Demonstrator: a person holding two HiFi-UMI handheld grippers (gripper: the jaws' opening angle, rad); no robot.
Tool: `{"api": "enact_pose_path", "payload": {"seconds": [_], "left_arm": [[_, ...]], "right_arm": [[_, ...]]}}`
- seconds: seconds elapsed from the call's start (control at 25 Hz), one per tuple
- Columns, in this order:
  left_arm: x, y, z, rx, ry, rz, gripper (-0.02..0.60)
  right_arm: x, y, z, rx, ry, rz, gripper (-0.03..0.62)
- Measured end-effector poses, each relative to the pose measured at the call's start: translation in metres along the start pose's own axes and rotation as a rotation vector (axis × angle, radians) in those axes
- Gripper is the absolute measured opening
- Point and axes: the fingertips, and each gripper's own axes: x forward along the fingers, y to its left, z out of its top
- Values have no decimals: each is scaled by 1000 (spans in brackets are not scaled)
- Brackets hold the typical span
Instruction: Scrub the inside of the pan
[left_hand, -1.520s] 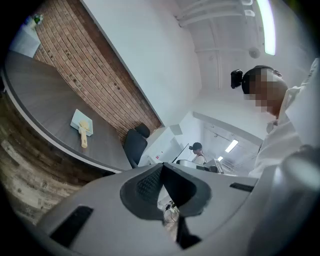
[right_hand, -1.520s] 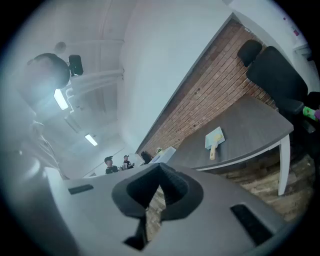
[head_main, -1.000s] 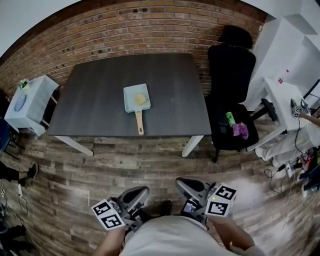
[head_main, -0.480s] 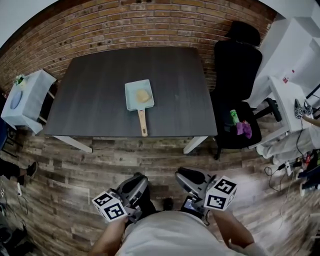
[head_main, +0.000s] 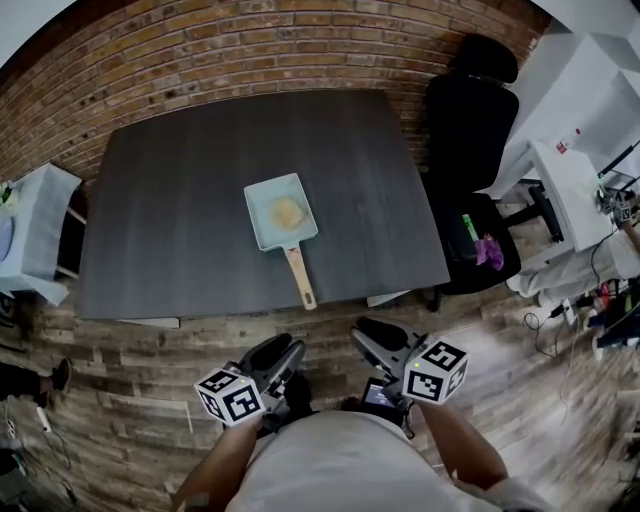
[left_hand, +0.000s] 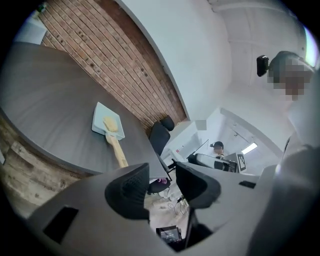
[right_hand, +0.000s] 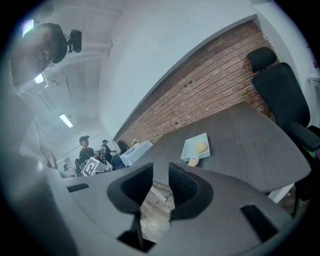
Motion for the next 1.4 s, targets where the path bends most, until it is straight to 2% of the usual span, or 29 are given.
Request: {"api": "enact_pose_path", "payload": {"seconds": [0.28, 0.52, 0.8, 1.04, 1.16, 1.28, 1.4], "left_arm": [[19, 56, 18, -61, 105, -7, 199], [50, 82, 12, -177, 138, 21, 253], [90, 106, 8, -284, 155, 94, 299], [116, 118, 5, -310, 159, 177, 308], [125, 127, 2, -335, 157, 208, 307], [134, 133, -6, -380, 163, 204, 307], [142, 135, -13, -419, 176, 179, 304]], "right_arm": [[63, -22, 28, -52, 14, -104, 100], [89, -49, 51, -104, 50, -157, 100], [129, -89, 62, -202, 167, -141, 100], [169, -126, 56, -262, 306, -101, 102], [195, -143, 55, -290, 355, -81, 126], [223, -159, 48, -307, 406, -88, 165], [242, -172, 38, -331, 462, -107, 176]]}}
